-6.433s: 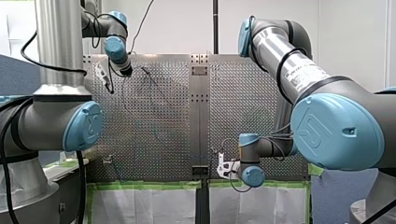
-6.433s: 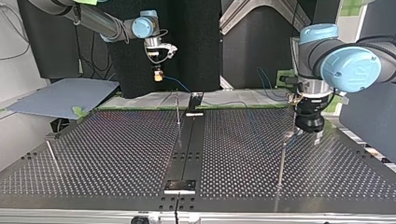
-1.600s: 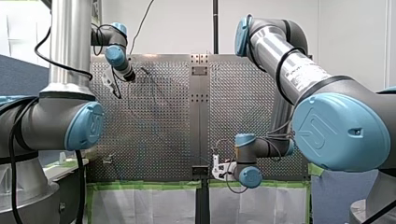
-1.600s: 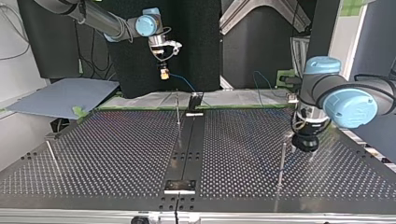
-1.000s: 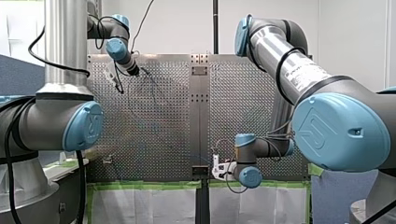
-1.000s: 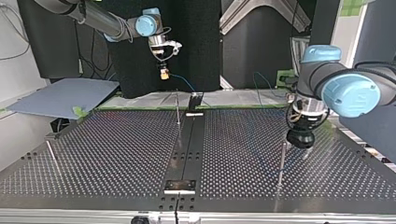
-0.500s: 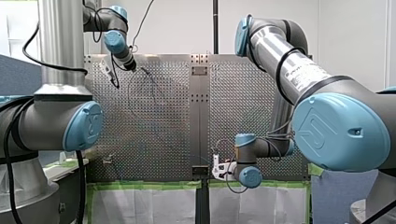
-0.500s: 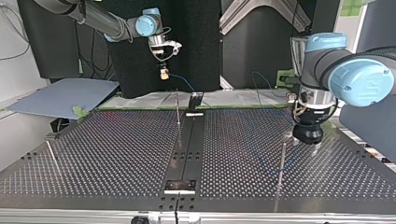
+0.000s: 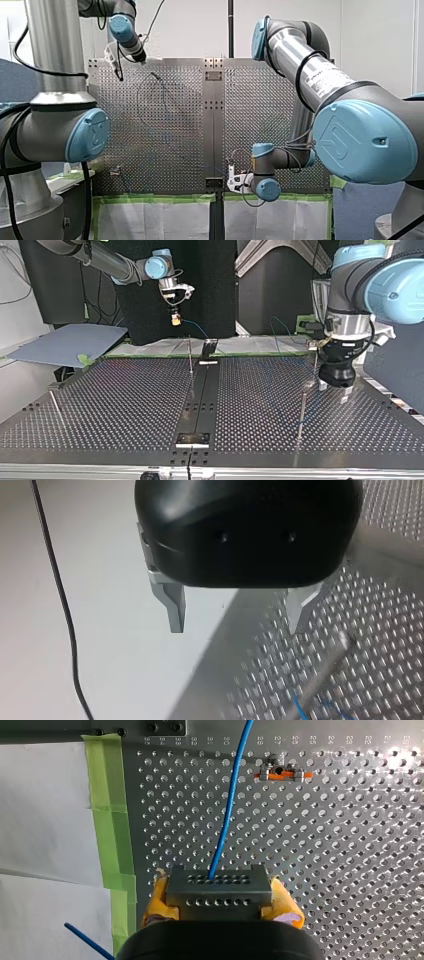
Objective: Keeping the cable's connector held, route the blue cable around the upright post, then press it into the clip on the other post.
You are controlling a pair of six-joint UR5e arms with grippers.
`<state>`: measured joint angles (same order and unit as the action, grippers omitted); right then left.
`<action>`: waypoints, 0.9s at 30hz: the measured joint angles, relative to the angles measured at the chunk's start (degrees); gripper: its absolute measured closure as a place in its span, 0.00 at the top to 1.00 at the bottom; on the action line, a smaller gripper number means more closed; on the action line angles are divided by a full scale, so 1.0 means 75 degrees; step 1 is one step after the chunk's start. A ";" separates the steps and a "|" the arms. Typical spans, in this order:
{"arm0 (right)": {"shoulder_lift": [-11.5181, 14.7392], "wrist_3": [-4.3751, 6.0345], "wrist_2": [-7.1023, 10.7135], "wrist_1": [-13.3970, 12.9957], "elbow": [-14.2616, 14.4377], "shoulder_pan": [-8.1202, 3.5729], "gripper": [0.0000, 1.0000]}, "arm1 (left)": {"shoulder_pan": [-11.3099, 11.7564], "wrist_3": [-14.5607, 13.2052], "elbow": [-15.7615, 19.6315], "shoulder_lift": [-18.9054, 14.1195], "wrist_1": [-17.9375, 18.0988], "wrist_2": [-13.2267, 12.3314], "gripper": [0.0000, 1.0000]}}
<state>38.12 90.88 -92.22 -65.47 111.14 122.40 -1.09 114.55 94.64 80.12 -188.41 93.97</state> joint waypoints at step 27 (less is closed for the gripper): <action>-0.0001 0.0026 0.0014 -0.0014 0.0001 -0.0049 0.00 | -0.0373 -0.1786 -0.0256 0.0861 -0.0390 0.0325 1.00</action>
<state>38.11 91.07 -92.11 -65.57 111.14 122.04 -3.89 101.16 92.72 86.58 -191.34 96.41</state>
